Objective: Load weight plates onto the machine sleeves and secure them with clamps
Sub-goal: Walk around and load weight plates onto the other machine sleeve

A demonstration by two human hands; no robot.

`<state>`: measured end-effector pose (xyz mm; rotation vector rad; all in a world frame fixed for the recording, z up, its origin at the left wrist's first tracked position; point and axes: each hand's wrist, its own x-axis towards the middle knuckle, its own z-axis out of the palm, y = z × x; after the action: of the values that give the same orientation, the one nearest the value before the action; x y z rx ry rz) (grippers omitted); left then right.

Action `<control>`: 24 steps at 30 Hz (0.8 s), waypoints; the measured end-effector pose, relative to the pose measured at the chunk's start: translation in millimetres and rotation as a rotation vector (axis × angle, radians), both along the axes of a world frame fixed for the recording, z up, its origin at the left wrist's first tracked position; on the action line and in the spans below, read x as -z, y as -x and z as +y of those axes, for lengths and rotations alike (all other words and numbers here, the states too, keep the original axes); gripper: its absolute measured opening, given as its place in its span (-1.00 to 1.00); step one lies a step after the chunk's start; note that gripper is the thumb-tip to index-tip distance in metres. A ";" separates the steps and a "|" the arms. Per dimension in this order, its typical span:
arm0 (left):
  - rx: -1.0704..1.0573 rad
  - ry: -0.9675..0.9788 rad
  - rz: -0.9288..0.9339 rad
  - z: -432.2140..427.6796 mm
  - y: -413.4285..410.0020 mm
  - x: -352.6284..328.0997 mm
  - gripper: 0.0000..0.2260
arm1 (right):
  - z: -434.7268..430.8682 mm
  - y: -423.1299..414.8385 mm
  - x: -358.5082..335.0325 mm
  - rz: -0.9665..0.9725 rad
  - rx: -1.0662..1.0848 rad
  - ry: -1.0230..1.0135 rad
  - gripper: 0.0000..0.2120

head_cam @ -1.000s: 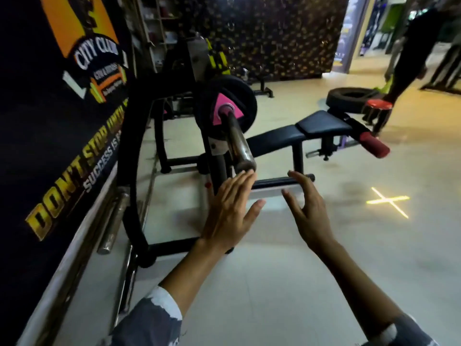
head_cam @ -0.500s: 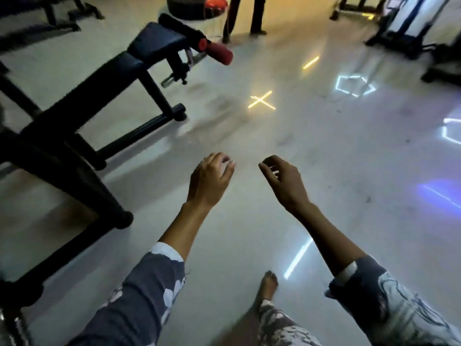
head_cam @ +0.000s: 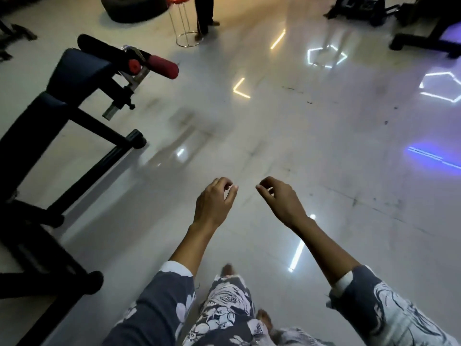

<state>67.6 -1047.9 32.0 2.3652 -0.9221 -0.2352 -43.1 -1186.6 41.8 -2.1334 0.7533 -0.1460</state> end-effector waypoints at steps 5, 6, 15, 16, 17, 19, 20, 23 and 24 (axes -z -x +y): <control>-0.010 0.026 0.017 -77.0 -96.6 18.8 -0.79 | -68.4 -102.8 10.5 0.023 -0.044 0.026 -0.75; -0.015 0.039 0.021 -94.9 -120.4 21.1 -0.79 | -85.6 -127.6 9.4 0.027 -0.048 0.034 -0.75; -0.015 0.083 0.004 -235.6 -308.1 6.0 -0.79 | -219.9 -304.6 -11.5 0.089 -0.037 0.105 -0.70; -0.003 0.082 0.012 -247.4 -323.9 6.2 -0.79 | -232.4 -318.3 -10.2 0.092 -0.041 0.108 -0.70; 0.014 0.070 0.018 -268.2 -350.6 9.2 -0.79 | -254.1 -343.5 -6.0 0.094 -0.035 0.105 -0.70; 0.024 0.032 0.025 -310.0 -404.0 16.8 -0.78 | -297.8 -395.7 3.7 0.110 -0.029 0.101 -0.70; 0.024 0.022 0.022 -330.3 -430.9 20.8 -0.78 | -318.7 -422.2 7.9 0.108 -0.039 0.107 -0.70; 0.005 0.017 0.003 -389.5 -505.6 29.7 -0.78 | -379.6 -500.7 18.4 0.084 -0.072 0.107 -0.70; -0.003 0.011 0.011 -404.2 -524.1 31.6 -0.77 | -395.5 -521.2 20.5 0.080 -0.079 0.097 -0.70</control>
<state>591.6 -1452.1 0.4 2.3529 -0.9119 -0.2416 478.1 -1582.0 21.3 -2.2693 0.7199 -0.0570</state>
